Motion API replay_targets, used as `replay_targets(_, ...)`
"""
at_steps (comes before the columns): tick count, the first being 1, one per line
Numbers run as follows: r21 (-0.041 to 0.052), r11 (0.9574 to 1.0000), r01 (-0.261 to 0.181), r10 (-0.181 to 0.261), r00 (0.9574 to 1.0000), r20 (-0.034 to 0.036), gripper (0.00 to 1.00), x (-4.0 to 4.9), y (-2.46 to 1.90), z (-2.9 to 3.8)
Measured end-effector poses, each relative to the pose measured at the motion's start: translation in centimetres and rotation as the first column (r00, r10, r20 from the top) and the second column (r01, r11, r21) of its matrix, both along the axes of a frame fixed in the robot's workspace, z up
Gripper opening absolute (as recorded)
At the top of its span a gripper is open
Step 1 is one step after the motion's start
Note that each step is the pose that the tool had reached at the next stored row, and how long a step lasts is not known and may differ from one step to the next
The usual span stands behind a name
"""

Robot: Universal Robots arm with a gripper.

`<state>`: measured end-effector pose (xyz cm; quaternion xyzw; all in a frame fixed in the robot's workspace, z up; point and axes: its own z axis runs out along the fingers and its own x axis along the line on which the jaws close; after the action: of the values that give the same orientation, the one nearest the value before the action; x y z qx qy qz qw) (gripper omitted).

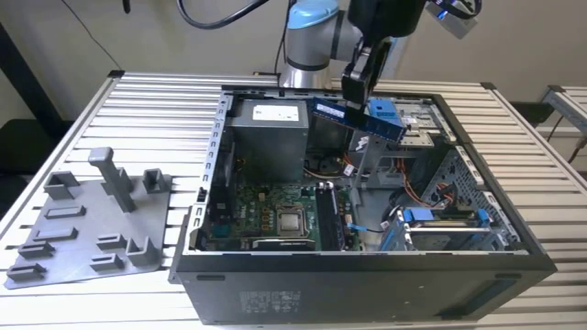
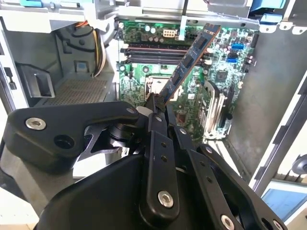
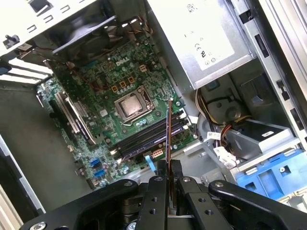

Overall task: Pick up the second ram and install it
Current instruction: 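Insert the second ram into the second slot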

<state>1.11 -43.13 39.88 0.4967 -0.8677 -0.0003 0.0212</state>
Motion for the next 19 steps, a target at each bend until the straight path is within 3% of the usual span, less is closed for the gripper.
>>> replay_targets(5, 0.0093, 0.9995, 0.031, -0.031, 0.9995, 0.0002, 0.14, 0.0, 0.01, -0.12)
replay_targets(11, 0.0107, 0.995, 0.1, -0.1, 0.995, 0.0001, 0.14, 0.0, 0.0, -0.18)
replay_targets(15, 0.0108, 0.988, 0.154, -0.154, 0.988, 0.0001, 0.14, 0.0, 0.0, -0.21)
replay_targets(19, 0.0107, 0.9761, 0.217, -0.217, 0.9761, 0.0002, 0.14, 0.0, 0.0, -0.25)
